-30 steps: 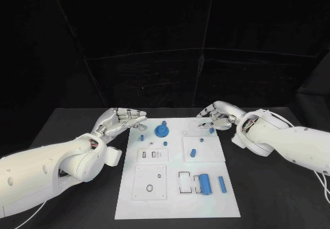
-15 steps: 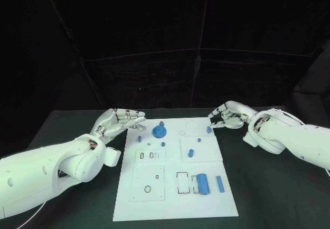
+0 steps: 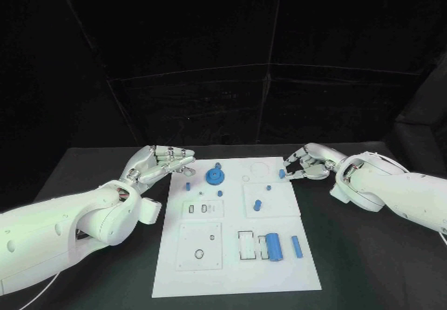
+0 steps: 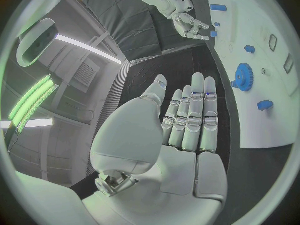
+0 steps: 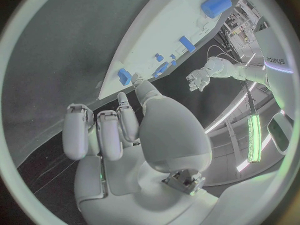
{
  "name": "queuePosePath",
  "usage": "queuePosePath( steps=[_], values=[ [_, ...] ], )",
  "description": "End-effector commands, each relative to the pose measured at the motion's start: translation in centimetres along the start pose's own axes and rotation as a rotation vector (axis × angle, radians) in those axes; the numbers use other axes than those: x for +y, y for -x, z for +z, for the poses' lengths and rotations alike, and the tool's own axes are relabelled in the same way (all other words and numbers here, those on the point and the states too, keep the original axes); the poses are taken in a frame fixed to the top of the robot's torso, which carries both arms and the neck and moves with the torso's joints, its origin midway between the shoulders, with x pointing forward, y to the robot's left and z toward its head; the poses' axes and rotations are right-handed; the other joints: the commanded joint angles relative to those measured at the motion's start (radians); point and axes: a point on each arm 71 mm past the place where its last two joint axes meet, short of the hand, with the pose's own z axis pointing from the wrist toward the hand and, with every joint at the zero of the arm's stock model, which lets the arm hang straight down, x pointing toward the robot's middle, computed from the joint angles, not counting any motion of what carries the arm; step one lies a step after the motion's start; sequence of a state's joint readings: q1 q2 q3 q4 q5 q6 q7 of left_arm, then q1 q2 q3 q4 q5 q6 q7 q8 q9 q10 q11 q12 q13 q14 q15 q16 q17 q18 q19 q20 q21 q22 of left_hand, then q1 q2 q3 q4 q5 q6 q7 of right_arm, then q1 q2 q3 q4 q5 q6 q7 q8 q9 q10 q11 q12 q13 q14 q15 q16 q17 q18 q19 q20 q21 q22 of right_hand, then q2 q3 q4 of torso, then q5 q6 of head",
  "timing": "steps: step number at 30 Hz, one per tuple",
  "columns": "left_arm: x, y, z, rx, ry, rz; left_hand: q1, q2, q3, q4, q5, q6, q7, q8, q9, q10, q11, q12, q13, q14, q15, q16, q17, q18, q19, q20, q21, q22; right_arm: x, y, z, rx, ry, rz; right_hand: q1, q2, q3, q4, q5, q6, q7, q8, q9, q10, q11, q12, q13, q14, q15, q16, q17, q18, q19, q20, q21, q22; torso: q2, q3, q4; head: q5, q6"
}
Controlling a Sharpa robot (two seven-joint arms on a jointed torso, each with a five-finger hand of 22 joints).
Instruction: Assemble the parts on the task board
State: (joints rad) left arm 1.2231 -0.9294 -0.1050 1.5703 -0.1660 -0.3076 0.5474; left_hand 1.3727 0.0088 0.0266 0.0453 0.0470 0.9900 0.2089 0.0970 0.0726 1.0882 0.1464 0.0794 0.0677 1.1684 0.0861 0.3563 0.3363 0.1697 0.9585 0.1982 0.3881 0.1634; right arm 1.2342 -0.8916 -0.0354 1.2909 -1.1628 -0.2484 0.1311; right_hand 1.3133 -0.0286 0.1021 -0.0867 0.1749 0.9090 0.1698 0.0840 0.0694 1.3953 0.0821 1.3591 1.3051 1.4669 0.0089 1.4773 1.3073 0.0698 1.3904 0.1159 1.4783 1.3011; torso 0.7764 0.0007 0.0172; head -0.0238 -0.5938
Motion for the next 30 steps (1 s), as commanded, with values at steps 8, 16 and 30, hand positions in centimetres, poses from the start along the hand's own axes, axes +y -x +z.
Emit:
queuePosePath(
  steps=[8,16,30],
  values=[
    [0.0,-0.1,0.0,0.010,0.003,-0.008,0.001,0.008,0.002,-0.006,0.001,0.006,0.003,-0.003,0.000,0.005,0.003,-0.002,0.000,-0.001,-0.001,-0.003,0.001,0.012,-0.006,-0.001,-0.004,-0.001,0.4,-1.1,0.8,0.013,0.014,-0.003,0.013,0.010,0.002,-0.008,0.006,0.001,0.001,-0.001,0.000,0.006,0.000,0.006,0.004,0.058,-0.003,0.004,0.030,-0.012,0.005,0.001,0.006,-0.001,0.000,-0.0006,0.0006,0.002,-0.004],
    [0.0,-0.1,0.1,0.011,0.003,-0.008,0.001,0.008,0.002,-0.006,0.001,0.006,0.003,-0.003,0.000,0.005,0.003,-0.002,0.000,-0.001,-0.001,-0.003,0.001,0.012,-0.006,-0.001,-0.004,-0.001,0.5,-1.5,1.4,0.007,0.007,-0.003,0.012,0.028,0.007,-0.011,0.000,0.011,0.000,0.004,0.002,0.011,-0.001,0.009,0.009,0.058,-0.003,0.004,0.031,-0.012,0.005,0.001,0.006,0.000,-0.001,-0.0006,0.0005,0.004,-0.006],
    [0.0,-0.1,0.0,0.013,0.006,-0.010,0.001,0.008,0.002,-0.007,0.001,0.005,0.004,-0.005,-0.001,0.004,0.003,-0.003,-0.001,-0.002,-0.001,-0.004,0.001,0.012,-0.006,-0.001,-0.004,-0.002,0.4,-1.7,1.9,0.006,-0.006,-0.003,0.020,0.069,0.048,-0.034,-0.047,0.066,-0.009,0.023,0.004,0.018,-0.010,0.017,0.019,0.058,-0.010,0.004,0.034,-0.012,0.005,-0.004,0.007,0.001,-0.001,0.0002,0.0002,0.004,-0.009]
  ],
)
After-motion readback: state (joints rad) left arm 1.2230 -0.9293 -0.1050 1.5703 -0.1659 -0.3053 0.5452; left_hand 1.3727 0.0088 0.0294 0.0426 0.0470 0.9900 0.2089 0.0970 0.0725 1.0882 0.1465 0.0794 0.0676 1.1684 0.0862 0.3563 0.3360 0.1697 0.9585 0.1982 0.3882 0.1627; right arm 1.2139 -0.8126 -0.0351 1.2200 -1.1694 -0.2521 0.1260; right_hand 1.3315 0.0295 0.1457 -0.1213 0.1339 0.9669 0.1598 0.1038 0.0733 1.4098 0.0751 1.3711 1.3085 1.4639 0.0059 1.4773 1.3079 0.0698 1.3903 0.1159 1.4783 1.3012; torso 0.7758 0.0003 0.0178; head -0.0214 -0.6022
